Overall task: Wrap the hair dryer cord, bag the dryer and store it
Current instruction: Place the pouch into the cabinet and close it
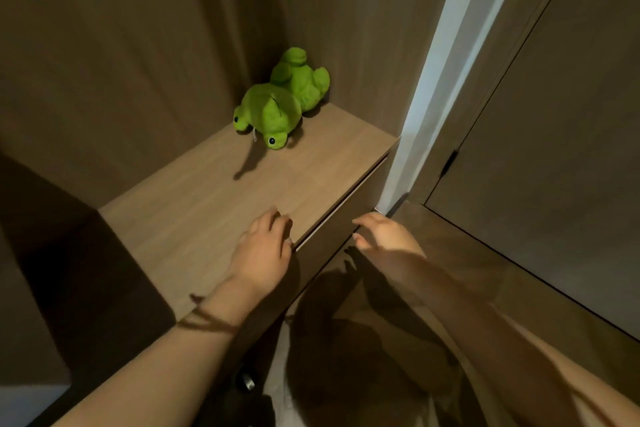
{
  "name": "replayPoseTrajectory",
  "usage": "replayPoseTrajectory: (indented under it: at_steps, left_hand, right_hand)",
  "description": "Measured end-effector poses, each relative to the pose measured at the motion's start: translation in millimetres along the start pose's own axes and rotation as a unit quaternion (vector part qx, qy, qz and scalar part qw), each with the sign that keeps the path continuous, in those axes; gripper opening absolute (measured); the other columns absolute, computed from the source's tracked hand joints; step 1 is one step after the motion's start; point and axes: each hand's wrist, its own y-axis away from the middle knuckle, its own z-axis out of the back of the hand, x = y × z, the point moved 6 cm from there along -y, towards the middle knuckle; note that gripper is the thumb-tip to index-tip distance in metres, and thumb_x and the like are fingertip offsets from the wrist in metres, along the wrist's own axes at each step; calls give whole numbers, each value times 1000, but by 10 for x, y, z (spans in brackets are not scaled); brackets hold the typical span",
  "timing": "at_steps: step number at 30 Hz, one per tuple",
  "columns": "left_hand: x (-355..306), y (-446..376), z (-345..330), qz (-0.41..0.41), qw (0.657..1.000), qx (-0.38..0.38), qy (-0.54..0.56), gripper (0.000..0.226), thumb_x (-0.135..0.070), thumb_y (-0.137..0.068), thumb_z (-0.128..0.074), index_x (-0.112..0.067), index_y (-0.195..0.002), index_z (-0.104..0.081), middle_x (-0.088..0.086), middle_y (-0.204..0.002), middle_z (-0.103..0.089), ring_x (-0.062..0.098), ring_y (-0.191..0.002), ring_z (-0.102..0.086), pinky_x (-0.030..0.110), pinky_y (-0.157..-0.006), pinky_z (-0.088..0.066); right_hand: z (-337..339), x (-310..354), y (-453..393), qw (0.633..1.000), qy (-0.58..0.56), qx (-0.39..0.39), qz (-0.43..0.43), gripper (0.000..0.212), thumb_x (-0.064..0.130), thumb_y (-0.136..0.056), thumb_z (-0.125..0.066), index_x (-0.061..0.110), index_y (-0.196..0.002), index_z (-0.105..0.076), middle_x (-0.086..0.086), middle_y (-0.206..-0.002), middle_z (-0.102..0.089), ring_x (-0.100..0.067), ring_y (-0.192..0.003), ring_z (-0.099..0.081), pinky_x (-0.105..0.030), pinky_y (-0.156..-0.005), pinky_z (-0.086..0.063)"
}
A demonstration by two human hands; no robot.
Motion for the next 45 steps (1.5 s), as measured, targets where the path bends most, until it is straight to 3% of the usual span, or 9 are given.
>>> replayPoseTrajectory:
  at_steps: [4, 8, 12, 17, 20, 26, 33, 38, 45]
  left_hand:
    - [253, -132, -213, 2, 999, -42, 12, 51, -30, -95, -39, -8, -140, -47, 17, -150, -40, 36, -134, -43, 46, -112, -36]
    - [421, -187, -402, -20, 996, -86, 18, 54, -31, -91, -32, -5, -130, -58, 19, -139, -53, 40, -126, -51, 52, -103, -42]
    - [472, -190, -377, -33, 988, -138, 54, 47, -22, -88, -39, -3, -124, -63, 19, -131, -58, 37, -120, -53, 48, -102, -42]
    - [422, -165, -381, -68, 989, -121, 45, 49, -22, -85, -37, -9, -123, -64, 11, -131, -60, 31, -121, -54, 49, -102, -46]
    - [426, -156, -372, -66, 988, -127, 53, 48, -22, -85, -37, -11, -123, -65, 9, -131, -61, 29, -122, -54, 48, -102, -45]
    - [400, -138, -383, -90, 989, -112, 27, 44, -39, -97, -40, -18, -128, -63, 4, -138, -57, 24, -130, -49, 43, -108, -35]
    - [399, -178, -442, -132, 985, -112, 17, 53, -52, -85, -56, -21, -128, -64, 3, -141, -56, 26, -131, -51, 54, -105, -40]
    - [424, -192, -459, -136, 984, -112, 5, 54, -52, -86, -52, -22, -130, -63, 4, -142, -54, 25, -132, -49, 51, -108, -37]
    - [408, -181, -447, -142, 981, -131, 8, 50, -48, -87, -52, -21, -127, -65, 6, -139, -57, 26, -130, -52, 49, -105, -40]
  right_hand:
    - [-386, -198, -247, 998, -47, -7, -29, 43, 30, -97, -52, 16, -138, -50, -4, -136, -54, -22, -123, -52, -29, -98, -41]
    - [-697, -334, -534, 956, -252, 7, -150, 47, 26, -97, -55, 11, -140, -46, -8, -134, -57, -22, -120, -55, -23, -91, -41]
    - [-997, -293, -767, 889, -406, 12, -214, 38, 37, -93, -59, 9, -118, -62, -12, -114, -67, -29, -107, -63, -39, -96, -51]
    - [-1383, -304, -855, 841, -478, 3, -253, 33, 42, -87, -64, 23, -114, -62, -10, -110, -67, -32, -106, -63, -51, -97, -50]
    - [-1487, -315, -850, 826, -503, -9, -255, 17, 46, -86, -63, 31, -92, -59, -8, -103, -67, -33, -102, -65, -51, -96, -51]
    - [-1448, -338, -704, 821, -525, -32, -220, 6, 37, -92, -56, 32, -90, -58, -3, -98, -67, -29, -100, -65, -50, -97, -50]
    - [-1622, -617, -274, 773, -584, -75, -236, 17, 23, -102, -42, 19, -108, -56, 0, -96, -63, -18, -93, -63, -34, -84, -55]
    - [-1697, -592, -94, 731, -609, -155, -265, 30, 23, -102, -40, 9, -125, -54, -1, -94, -65, -15, -84, -66, -40, -83, -55]
    - [-1805, -976, 470, 737, -532, -233, -347, 32, 30, -104, -34, 17, -97, -63, -3, -88, -66, -18, -78, -64, -34, -70, -50]
